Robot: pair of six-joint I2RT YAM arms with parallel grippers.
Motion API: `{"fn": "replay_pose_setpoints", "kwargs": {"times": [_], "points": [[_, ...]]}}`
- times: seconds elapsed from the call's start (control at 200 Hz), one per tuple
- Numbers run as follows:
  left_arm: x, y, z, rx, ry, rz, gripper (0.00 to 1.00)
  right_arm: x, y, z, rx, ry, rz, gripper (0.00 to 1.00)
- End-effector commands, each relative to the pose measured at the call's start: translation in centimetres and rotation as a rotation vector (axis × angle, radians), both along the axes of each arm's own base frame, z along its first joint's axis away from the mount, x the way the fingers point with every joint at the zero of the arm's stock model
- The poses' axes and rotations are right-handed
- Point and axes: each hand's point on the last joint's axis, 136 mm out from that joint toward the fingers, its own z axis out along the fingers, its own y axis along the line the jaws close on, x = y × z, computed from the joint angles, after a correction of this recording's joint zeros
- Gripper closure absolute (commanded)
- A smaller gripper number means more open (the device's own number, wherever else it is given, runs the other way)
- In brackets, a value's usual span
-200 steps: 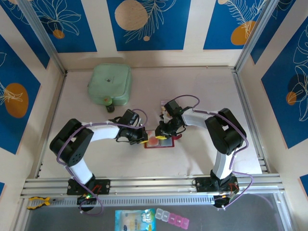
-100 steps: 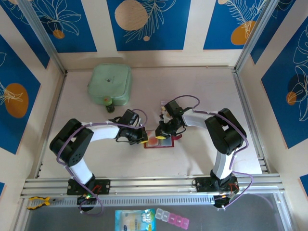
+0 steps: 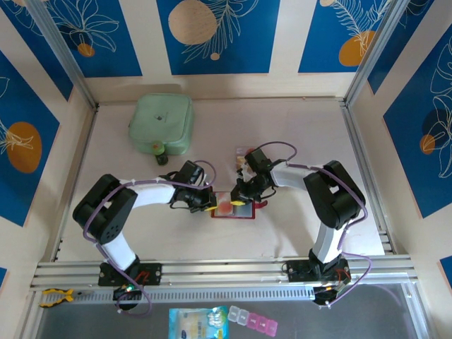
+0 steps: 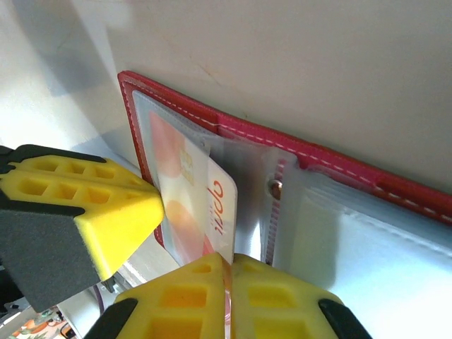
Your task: Take the credit cards out of the card holder
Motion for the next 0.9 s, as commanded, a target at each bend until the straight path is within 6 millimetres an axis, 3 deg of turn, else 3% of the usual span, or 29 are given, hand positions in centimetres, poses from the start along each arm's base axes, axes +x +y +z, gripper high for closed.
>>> {"fn": "replay_pose_setpoints", "kwargs": {"times": [0.0, 0.895], "points": [[-1.1, 1.6, -1.5, 0.062, 0.049, 0.016, 0.94, -0.7, -0.8, 0.3, -0.004, 0.009, 0.002, 0.93], [-1.6, 0.8, -0.9, 0.023, 0.050, 0.022, 0.94, -1.3, -4.0, 2.4, -0.151, -0.008, 0.077, 0.97]]}}
